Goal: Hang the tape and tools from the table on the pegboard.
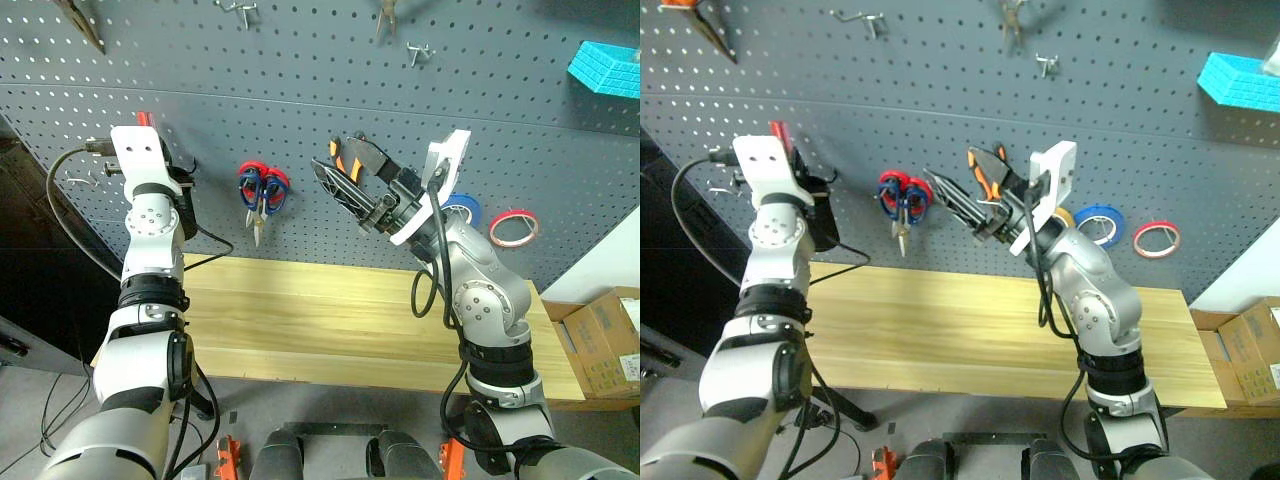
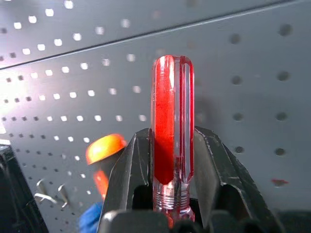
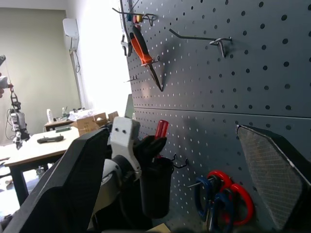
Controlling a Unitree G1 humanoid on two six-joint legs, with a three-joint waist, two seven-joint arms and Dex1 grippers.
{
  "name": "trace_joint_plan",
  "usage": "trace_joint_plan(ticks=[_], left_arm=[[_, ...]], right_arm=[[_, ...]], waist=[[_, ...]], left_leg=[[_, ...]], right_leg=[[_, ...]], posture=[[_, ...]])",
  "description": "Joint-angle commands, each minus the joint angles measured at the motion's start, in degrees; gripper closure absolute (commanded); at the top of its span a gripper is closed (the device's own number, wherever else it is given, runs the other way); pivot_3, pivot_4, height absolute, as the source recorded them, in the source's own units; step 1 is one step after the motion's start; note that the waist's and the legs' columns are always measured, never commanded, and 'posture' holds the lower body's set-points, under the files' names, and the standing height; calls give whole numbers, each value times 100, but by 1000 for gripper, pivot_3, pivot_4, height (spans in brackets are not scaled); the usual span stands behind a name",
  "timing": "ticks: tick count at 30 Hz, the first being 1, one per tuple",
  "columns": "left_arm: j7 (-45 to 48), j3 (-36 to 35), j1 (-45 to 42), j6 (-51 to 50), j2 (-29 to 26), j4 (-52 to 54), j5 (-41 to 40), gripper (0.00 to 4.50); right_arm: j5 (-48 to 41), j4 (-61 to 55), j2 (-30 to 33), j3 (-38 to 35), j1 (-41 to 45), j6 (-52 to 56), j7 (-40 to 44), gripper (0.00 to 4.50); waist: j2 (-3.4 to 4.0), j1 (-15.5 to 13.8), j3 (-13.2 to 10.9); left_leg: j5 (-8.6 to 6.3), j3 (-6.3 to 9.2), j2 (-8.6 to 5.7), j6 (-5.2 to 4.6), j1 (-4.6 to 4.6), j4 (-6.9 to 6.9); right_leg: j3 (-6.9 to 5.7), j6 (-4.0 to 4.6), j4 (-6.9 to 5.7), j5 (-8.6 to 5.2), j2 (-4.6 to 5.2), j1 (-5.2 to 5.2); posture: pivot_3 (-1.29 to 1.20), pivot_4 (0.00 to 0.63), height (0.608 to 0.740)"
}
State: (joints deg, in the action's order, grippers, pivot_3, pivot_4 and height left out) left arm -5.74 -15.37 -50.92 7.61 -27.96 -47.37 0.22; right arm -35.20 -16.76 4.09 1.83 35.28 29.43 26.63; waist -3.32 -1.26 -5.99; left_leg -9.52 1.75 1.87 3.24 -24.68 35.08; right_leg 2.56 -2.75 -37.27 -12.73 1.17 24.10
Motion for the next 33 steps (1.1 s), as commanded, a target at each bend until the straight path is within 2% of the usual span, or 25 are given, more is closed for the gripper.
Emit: trace_joint_plan(ticks=[1, 6, 7, 13, 16, 20, 24, 27, 33], left_arm=[[-86, -114, 31, -127, -53, 529, -132, 2031], [-108, -121, 99, -280, -68, 768, -179, 286], [-114, -118, 103, -299, -63, 808, -185, 78], [-183, -102, 159, -461, -24, 1105, -187, 78], [58, 61, 388, -759, 133, 1869, -253, 78], [443, 373, 796, -1463, 450, 3294, -436, 78], [820, 775, 1240, -2341, 801, 4668, -648, 78], [1065, 1194, 1802, -2834, 1062, 5634, -753, 78], [1188, 1489, 3255, -3451, 1444, 6676, -912, 78]], right_arm=[[-23, -129, 7, -51, 86, -160, 22, 0], [-2, -96, -9, -41, 95, -174, 30, 0], [-2, -93, -7, -42, 93, -174, 36, 0], [45, -110, 56, -57, 58, -178, 60, 0], [213, -174, 196, -53, 5, -194, 9, 0], [904, -309, 543, 81, -200, -378, -214, 0], [1641, -527, 764, 237, -731, -585, -616, 0], [2340, -784, 958, 465, -1431, -642, -963, 0], [3036, -1136, 1090, 541, -2907, -485, -1500, 0]], waist=[[-1, -4, 5], [-1, -19, 10], [-1, -19, 10], [0, -9, 10], [0, -12, 11], [0, -23, 11], [1, -10, 14], [16, -1, 24], [56, 74, 47]], left_leg=[[0, 0, 0, 0, 1, 1], [5, 1, 0, -5, 13, 5], [6, 0, 0, -6, 18, 5], [6, -1, 1, -5, 78, 2], [6, -1, 1, -5, 80, 3], [6, -3, 1, -5, 78, 3], [6, -4, 1, -5, 77, 2], [6, -8, 1, -5, 82, -1], [5, -20, 3, -7, 95, -3]], right_leg=[[0, 0, -2, 0, 0, -1], [0, 0, -9, 0, 0, -10], [0, 0, -9, 0, 0, -14], [-1, 1, -1, -1, 0, -73], [0, 2, 1, 0, 0, -77], [2, 3, 8, 1, 2, -81], [6, 4, 15, 0, 2, -83], [13, 6, 14, -1, 0, -82], [30, 15, 12, -37, -1, -84]], posture=[[103, 20, 740], [103, 23, 740], [103, 23, 740], [96, 25, 740], [93, 28, 740], [98, 37, 740], [103, 43, 740], [95, 50, 740], [60, 55, 740]])
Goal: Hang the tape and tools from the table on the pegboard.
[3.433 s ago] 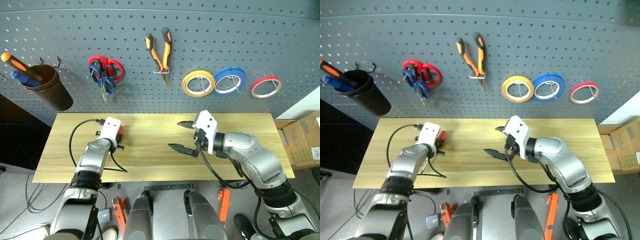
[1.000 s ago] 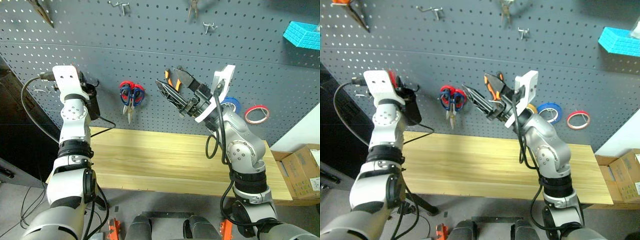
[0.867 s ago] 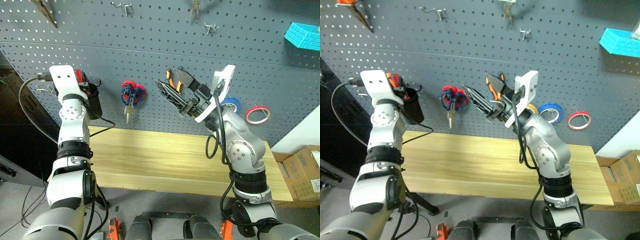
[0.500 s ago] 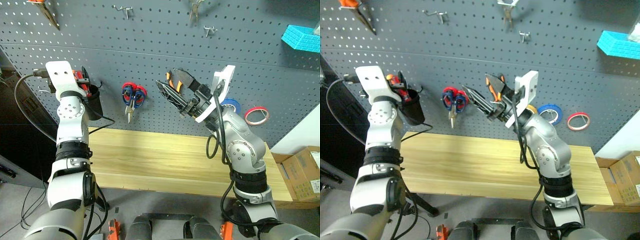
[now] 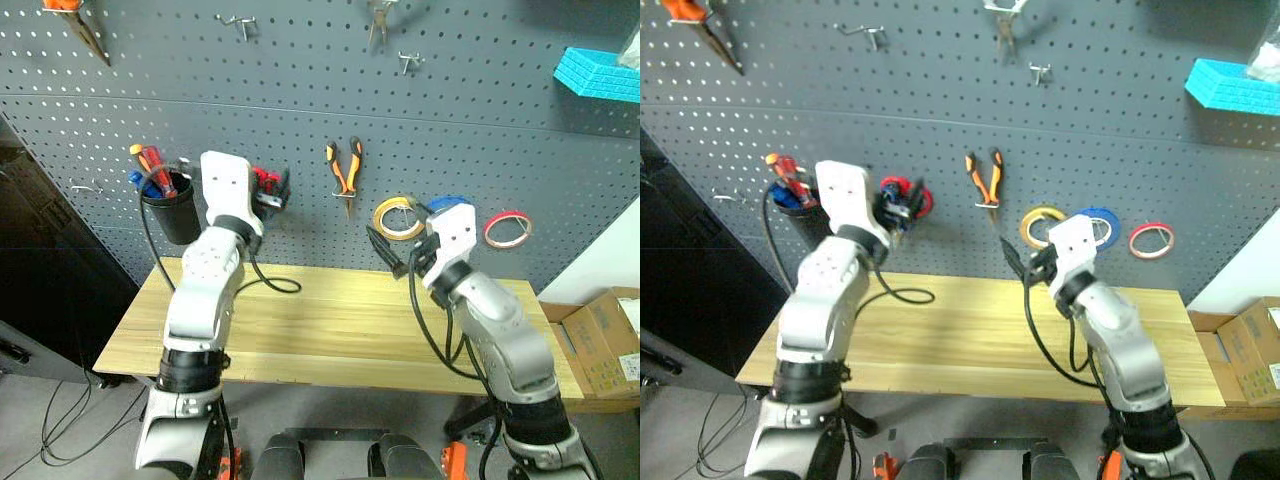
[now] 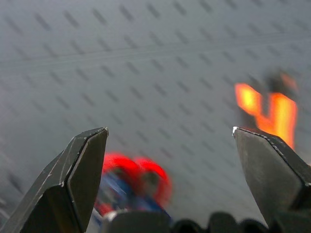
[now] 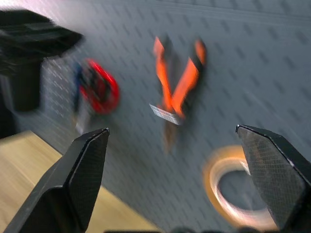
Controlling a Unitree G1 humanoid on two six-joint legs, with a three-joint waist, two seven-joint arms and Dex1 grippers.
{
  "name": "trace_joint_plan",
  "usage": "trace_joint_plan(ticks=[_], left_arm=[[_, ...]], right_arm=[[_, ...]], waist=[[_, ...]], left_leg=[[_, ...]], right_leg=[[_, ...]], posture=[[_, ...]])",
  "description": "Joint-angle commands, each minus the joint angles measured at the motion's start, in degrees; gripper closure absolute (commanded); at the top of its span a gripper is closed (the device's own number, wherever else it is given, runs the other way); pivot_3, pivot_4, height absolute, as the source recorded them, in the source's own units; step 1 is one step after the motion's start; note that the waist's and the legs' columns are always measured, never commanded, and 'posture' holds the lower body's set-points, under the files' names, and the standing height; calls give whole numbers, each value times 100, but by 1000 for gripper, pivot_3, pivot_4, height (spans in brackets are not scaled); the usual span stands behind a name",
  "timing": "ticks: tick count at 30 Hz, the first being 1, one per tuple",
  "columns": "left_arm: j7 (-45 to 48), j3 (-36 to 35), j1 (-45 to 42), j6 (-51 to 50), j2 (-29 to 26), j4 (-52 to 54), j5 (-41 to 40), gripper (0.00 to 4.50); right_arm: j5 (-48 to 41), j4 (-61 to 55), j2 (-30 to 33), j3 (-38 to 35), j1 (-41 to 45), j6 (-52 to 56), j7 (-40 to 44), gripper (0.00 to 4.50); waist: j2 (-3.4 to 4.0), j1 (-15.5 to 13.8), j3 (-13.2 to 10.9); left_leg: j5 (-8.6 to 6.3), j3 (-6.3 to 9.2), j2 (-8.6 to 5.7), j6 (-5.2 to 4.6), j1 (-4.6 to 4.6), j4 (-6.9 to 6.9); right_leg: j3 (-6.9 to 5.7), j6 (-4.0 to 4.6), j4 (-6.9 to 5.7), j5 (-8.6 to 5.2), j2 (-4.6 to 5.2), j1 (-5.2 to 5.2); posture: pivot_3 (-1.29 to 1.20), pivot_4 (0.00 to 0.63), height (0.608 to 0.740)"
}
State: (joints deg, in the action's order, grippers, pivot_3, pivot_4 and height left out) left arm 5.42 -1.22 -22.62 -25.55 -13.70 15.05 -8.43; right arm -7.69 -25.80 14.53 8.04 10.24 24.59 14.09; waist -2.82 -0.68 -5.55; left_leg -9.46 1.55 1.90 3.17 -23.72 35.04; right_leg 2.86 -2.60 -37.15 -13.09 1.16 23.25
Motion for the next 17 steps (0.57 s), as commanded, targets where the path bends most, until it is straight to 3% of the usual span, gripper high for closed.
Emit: trace_joint_plan(ticks=[1, 7, 17], left_arm=[[94, 89, 622, -149, 19, 461, -15, 78], [74, -280, 1531, -86, -8, 76, -21, 78], [169, -684, 1975, -19, 40, -389, -81, 78]], right_arm=[[338, -200, 49, -114, -580, -48, -289, 0], [615, 70, 52, -454, -1318, -1, -626, 0], [582, 235, -343, -1095, -1783, 279, -1066, 0]], waist=[[14, 25, 9], [40, 86, 27], [61, 128, 49]], left_leg=[[0, -3, 0, 0, 2, 1], [-1, -5, 0, 1, 22, 5], [-24, -5, -2, 34, 37, 8]], right_leg=[[4, 2, -3, -1, 0, -1], [6, 15, 7, 7, 1, -8], [-16, 16, 48, 6, 24, -4]], posture=[[58, 55, 740], [44, 52, 740], [35, 38, 740]])
